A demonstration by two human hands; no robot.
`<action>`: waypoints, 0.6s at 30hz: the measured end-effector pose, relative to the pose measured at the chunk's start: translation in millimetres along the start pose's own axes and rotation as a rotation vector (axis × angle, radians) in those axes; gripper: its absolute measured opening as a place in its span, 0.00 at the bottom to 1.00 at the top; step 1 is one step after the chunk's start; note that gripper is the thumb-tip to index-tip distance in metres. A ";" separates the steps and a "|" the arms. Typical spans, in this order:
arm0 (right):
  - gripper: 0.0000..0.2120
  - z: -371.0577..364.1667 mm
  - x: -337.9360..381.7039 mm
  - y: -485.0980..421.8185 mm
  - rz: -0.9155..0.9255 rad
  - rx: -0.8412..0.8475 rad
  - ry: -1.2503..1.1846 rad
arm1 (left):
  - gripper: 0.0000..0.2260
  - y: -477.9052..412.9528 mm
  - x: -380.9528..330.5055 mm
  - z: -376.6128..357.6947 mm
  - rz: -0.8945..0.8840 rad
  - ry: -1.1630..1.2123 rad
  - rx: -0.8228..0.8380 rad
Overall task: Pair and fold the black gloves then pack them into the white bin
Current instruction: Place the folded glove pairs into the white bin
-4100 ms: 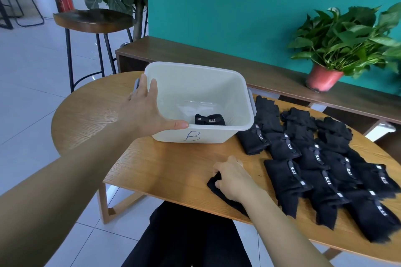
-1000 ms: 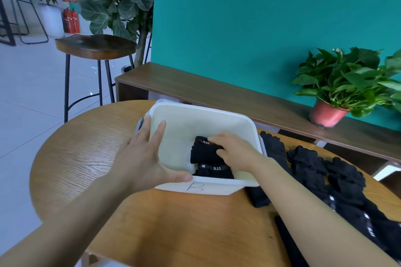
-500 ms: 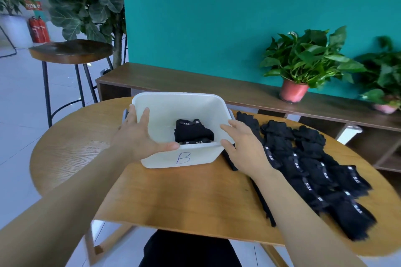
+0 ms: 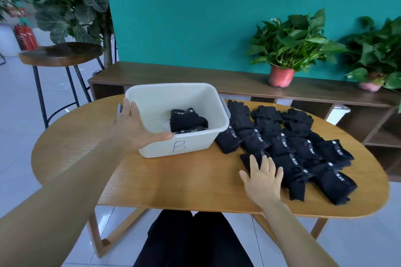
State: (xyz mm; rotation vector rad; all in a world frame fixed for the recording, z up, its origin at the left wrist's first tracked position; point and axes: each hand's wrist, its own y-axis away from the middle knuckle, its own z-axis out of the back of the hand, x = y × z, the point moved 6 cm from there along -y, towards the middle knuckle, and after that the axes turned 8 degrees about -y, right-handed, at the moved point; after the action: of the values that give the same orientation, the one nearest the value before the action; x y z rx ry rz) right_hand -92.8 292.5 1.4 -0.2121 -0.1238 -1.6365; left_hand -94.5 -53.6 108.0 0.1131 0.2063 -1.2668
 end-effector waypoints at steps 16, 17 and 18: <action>0.23 -21.4 8.6 11.3 0.168 -0.051 -0.129 | 0.72 0.4 1.5 -4.7 -0.001 -0.031 -0.074; 0.22 -22.4 11.6 13.5 0.200 -0.064 -0.154 | 0.72 0.0 1.6 -4.5 -0.003 -0.032 -0.075; 0.22 -23.4 15.2 15.4 0.233 -0.068 -0.183 | 0.72 -0.3 1.8 -4.0 -0.007 -0.031 -0.077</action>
State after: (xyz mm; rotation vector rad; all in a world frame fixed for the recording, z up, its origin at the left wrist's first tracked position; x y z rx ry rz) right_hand -80.0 271.6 -18.9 -0.4135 -0.1759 -1.3887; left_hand -94.6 -54.6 103.7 0.0264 0.2293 -1.2654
